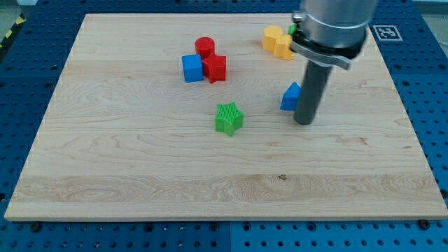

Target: Slide the blue triangle to the bottom of the blue cube

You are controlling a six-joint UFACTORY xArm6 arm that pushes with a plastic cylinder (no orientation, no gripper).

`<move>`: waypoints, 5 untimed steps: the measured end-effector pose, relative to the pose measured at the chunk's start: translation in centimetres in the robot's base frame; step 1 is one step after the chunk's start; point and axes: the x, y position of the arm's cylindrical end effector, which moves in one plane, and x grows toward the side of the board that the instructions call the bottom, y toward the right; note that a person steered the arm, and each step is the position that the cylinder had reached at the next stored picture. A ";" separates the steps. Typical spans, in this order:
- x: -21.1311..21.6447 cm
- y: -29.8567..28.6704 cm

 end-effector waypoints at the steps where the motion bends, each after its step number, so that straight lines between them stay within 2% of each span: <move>1: -0.4 2.0; 2: -2.1 1.3; 4: -3.3 -5.6; 5: -4.8 -6.9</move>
